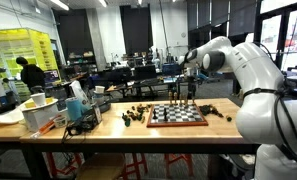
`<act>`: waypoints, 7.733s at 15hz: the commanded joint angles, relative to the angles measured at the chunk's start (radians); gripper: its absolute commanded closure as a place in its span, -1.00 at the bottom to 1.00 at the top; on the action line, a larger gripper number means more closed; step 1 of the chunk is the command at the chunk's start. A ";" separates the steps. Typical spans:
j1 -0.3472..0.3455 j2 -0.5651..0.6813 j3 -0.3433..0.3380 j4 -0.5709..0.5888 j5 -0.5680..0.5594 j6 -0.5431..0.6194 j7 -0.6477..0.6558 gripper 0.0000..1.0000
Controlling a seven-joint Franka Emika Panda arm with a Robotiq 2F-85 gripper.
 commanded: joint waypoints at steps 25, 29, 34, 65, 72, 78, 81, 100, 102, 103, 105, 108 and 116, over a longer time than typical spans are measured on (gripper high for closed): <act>0.045 0.028 0.003 0.072 -0.039 -0.011 -0.023 0.95; 0.068 0.028 -0.002 0.076 -0.043 -0.020 -0.025 0.95; 0.078 0.015 -0.007 0.060 -0.050 -0.023 -0.026 0.95; 0.116 -0.003 -0.017 0.042 -0.196 -0.037 -0.018 0.95; 0.119 0.000 -0.007 0.041 -0.207 -0.023 -0.014 0.95; 0.125 -0.006 -0.004 0.032 -0.201 -0.012 -0.009 0.95; 0.127 -0.013 -0.007 0.022 -0.204 -0.011 -0.009 0.95; 0.127 -0.019 -0.007 0.001 -0.201 -0.003 -0.005 -0.43; 0.127 -0.019 -0.007 0.002 -0.202 -0.004 -0.004 -0.71; 0.128 -0.020 -0.007 0.001 -0.203 -0.007 -0.005 -0.87; 0.132 -0.028 -0.010 -0.006 -0.210 -0.007 -0.004 -1.00; 0.141 -0.059 -0.012 -0.019 -0.218 0.003 0.006 -1.00; 0.147 -0.218 -0.046 -0.167 -0.281 0.142 0.213 -1.00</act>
